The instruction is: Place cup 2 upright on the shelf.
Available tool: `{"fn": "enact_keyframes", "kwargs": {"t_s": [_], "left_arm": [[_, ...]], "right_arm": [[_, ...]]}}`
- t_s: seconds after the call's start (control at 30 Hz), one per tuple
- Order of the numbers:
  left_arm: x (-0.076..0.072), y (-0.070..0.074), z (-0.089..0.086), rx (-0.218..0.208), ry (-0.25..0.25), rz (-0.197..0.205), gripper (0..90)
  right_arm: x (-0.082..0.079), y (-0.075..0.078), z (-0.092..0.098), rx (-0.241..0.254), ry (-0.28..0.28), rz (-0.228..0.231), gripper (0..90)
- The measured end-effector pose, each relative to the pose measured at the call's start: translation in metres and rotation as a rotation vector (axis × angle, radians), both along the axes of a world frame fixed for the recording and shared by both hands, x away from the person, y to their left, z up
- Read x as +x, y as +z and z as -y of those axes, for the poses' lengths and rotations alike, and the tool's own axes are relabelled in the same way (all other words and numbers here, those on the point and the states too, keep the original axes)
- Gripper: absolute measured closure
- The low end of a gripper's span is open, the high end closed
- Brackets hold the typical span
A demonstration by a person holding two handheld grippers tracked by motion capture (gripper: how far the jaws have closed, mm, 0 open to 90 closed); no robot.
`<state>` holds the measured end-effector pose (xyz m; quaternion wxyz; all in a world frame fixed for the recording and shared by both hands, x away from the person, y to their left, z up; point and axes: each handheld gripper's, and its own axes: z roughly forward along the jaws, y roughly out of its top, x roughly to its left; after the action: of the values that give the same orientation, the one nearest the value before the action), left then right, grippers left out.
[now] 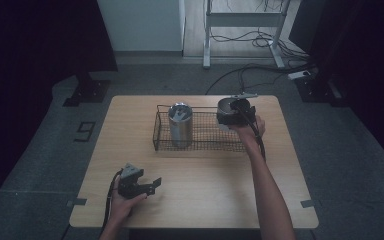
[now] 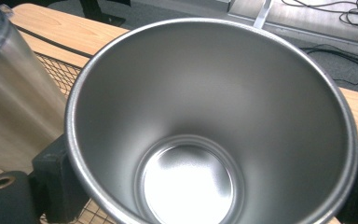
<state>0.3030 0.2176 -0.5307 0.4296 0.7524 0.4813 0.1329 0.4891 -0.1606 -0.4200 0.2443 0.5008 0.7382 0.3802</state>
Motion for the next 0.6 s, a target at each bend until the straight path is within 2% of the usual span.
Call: {"fn": "enact_keyframes", "kwargs": {"t_s": [0.6], "left_arm": [[0.000, -0.002, 0.001, 0.007, -0.004, -0.005, 13.3]], "right_arm": [[0.013, -0.026, -0.001, -0.009, -0.003, -0.048, 7.8]]}}
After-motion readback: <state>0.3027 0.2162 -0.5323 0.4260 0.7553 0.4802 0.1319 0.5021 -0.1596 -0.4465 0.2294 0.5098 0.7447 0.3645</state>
